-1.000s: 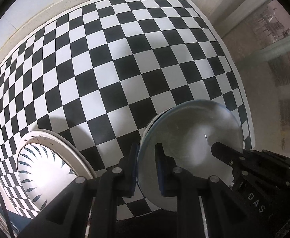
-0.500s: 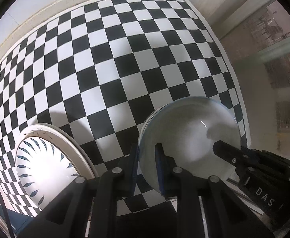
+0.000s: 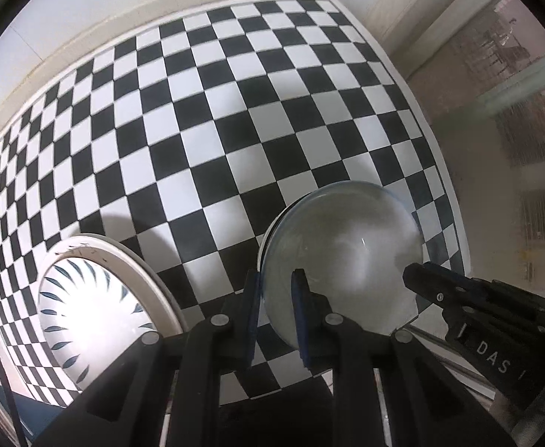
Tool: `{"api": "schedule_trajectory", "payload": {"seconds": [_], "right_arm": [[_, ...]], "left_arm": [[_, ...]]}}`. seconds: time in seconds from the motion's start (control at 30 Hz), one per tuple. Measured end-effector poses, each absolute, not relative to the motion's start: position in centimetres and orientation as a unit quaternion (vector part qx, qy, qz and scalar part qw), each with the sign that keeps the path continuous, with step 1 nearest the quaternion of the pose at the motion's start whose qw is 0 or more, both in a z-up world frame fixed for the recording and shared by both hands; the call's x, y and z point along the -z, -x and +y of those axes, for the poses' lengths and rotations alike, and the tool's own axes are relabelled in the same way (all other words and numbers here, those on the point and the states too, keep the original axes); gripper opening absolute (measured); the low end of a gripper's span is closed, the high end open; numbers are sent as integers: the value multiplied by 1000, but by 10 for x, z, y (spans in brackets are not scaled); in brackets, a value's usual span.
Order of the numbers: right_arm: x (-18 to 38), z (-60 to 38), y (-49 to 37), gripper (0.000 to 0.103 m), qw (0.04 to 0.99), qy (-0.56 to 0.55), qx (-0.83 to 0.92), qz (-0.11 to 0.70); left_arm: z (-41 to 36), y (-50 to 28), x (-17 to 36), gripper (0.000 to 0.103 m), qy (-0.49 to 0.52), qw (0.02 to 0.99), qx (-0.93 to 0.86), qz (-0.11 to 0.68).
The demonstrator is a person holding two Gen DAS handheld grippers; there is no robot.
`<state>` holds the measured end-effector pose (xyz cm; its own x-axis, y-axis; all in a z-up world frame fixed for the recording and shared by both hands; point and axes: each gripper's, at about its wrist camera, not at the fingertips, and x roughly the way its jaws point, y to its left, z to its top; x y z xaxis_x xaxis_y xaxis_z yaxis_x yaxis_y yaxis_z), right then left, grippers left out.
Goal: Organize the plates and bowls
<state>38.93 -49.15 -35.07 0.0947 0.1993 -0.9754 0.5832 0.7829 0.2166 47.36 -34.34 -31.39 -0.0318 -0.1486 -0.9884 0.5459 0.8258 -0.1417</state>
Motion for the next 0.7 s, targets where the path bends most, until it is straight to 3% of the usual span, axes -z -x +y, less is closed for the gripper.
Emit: {"api": "schedule_trajectory", "payload": {"seconds": [0.7], "right_arm": [[198, -434, -324, 17, 781, -199, 147, 574]], "left_arm": [[-274, -406, 185, 15, -137, 752, 274, 584]]}}
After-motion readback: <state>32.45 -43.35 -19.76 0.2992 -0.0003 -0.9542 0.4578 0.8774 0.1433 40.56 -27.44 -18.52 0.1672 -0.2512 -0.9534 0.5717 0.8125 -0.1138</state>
